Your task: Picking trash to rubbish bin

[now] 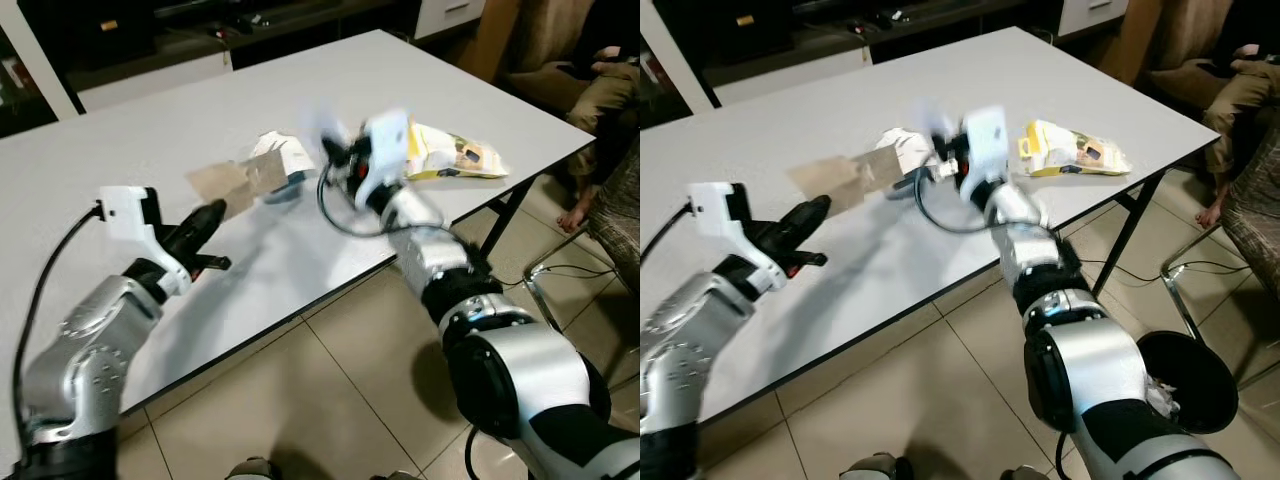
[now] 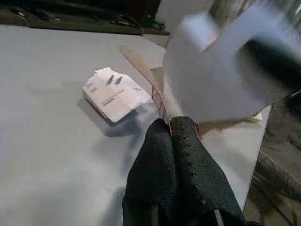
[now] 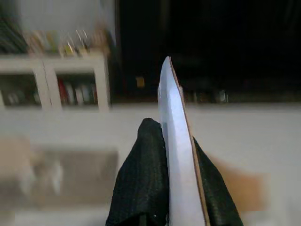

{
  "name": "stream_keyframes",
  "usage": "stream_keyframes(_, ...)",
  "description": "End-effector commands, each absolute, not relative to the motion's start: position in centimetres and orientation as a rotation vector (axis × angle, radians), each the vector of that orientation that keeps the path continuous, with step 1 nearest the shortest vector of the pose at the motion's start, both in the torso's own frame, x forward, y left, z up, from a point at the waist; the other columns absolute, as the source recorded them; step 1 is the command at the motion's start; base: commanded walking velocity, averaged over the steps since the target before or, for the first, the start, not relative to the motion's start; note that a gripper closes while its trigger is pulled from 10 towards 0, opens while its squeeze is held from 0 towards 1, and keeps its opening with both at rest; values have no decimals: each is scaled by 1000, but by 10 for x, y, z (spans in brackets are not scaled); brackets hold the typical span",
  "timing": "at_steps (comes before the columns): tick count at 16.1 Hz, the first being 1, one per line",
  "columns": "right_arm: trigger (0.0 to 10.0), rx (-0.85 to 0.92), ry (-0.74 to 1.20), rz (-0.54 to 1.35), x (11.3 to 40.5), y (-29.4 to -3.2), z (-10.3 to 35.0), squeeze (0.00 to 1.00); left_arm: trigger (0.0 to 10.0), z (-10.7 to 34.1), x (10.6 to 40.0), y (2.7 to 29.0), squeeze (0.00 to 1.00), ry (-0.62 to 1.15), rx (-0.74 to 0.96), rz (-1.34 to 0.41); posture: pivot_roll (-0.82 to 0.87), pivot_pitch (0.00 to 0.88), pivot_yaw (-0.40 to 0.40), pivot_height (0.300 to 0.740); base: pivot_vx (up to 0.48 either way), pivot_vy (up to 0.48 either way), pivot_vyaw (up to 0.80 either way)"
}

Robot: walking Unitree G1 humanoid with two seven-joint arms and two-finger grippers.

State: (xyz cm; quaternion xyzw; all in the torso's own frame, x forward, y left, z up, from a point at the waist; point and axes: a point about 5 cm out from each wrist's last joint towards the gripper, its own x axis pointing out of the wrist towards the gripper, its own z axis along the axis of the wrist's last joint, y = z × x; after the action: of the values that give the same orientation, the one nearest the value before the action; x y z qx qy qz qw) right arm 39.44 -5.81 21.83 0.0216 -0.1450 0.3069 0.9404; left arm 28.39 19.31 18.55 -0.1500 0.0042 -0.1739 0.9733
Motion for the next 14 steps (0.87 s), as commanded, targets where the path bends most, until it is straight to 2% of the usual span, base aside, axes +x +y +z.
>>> stream_keyframes(1, 0, 27, -468, 647, 390, -61, 248, 0, 0, 185, 288, 193, 0, -14, -284, -303, 3, 0, 45, 740, 0, 0, 0)
stream_keyframes(2, 0, 21, -492, 641, 389, -63, 252, 0, 0, 185, 288, 192, 0, -16, -282, -296, 3, 0, 42, 740, 0, 0, 0)
stream_keyframes(6, 0, 56, -693, 551, 357, -100, 288, 0, 0, 185, 285, 177, 0, -48, -274, -283, -8, 0, -2, 740, 0, 0, 0)
stream_keyframes(8, 0, 10, -700, 521, 327, -118, 285, 0, 0, 180, 275, 165, 0, -34, -200, -285, -4, 0, -36, 740, 0, 0, 0)
stream_keyframes(9, 1490, -56, -634, 491, 309, -127, 268, 0, 78, 177, 270, 160, 0, -35, -151, -265, -12, 0, -45, 740, 0, 0, 0)
stream_keyframes(10, 5882, -60, -600, 468, 304, -130, 262, 0, 3373, 176, 268, 157, 0, -23, -130, -268, -14, 0, -46, 740, 0, 0, 0)
stream_keyframes(11, 10000, -68, -554, 412, 289, -137, 245, 0, 10000, 170, 264, 152, 0, 17, -100, -284, -21, 0, -47, 740, 0, 0, 0)
stream_keyframes(13, 10000, -112, -425, 345, 267, -145, 212, 0, 10000, 164, 258, 146, 0, 50, -86, -315, -45, 0, -36, 740, 0, 0, 0)
stream_keyframes(14, 10000, -133, -224, 307, 236, -152, 165, 0, 10000, 153, 252, 141, 0, 86, -51, -331, -56, 0, -32, 740, 0, 0, -800)
